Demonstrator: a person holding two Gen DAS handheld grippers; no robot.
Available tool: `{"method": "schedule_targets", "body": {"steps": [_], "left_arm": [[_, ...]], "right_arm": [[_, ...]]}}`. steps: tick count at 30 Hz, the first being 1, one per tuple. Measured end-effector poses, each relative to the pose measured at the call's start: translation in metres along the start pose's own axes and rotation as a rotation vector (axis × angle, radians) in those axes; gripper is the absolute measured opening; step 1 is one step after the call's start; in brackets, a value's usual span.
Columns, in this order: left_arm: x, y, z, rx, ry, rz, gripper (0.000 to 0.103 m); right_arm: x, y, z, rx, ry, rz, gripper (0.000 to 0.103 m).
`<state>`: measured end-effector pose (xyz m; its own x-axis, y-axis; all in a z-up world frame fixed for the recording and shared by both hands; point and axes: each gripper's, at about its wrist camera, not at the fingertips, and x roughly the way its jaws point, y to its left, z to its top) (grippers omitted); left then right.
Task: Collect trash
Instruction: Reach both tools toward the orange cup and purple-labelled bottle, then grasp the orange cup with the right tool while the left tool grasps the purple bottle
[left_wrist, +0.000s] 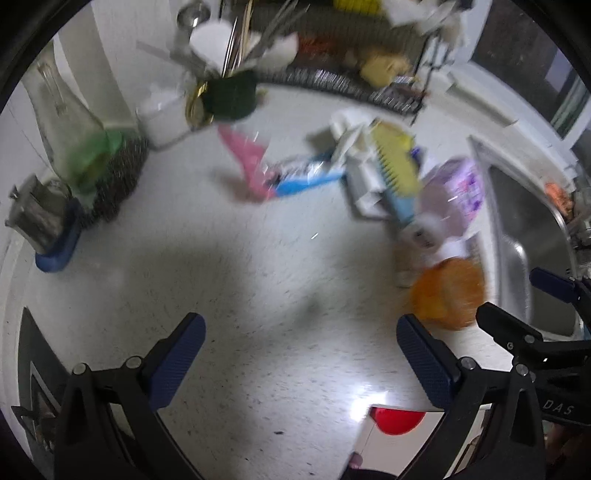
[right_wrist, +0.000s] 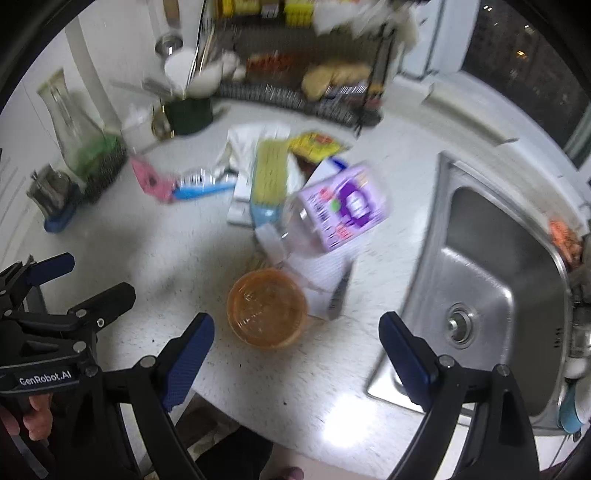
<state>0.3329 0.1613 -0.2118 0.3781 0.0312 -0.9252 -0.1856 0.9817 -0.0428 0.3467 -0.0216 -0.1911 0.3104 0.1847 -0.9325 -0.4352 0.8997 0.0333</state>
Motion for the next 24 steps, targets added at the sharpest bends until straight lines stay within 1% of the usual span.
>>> {"method": "schedule_targets", "body": {"steps": [3, 8, 9, 11, 12, 15, 18, 21, 24], "left_arm": [[0.018, 0.008, 0.0, -0.004, 0.04, 0.007, 0.103], [0.031, 0.014, 0.0, -0.001, 0.071, 0.005, 0.103], [0.033, 0.014, 0.002, 0.003, 0.075, 0.005, 0.103], [0.035, 0.015, 0.003, 0.01, 0.078, 0.003, 0.103], [0.036, 0.014, 0.003, 0.015, 0.082, 0.001, 0.103], [0.037, 0.013, 0.008, 0.024, 0.085, -0.018, 0.103], [0.035, 0.009, 0.013, 0.034, 0.073, -0.02, 0.103], [0.025, -0.002, 0.019, 0.052, 0.059, -0.051, 0.103], [0.015, -0.018, 0.031, 0.105, 0.034, -0.071, 0.103]], "right_arm": [[0.021, 0.004, 0.004, -0.015, 0.051, 0.008, 0.09], [0.038, 0.01, 0.011, -0.034, 0.073, 0.012, 0.089], [0.039, 0.011, 0.012, -0.039, 0.077, 0.012, 0.086], [0.041, 0.01, 0.011, -0.039, 0.086, 0.011, 0.071], [0.041, 0.009, 0.01, -0.037, 0.091, 0.015, 0.067], [0.034, 0.005, 0.006, -0.031, 0.084, 0.013, 0.065], [0.025, -0.004, 0.0, -0.008, 0.068, 0.021, 0.065], [0.002, -0.018, -0.003, 0.016, 0.039, 0.014, 0.065], [-0.019, -0.032, 0.002, 0.047, 0.006, -0.011, 0.065]]}}
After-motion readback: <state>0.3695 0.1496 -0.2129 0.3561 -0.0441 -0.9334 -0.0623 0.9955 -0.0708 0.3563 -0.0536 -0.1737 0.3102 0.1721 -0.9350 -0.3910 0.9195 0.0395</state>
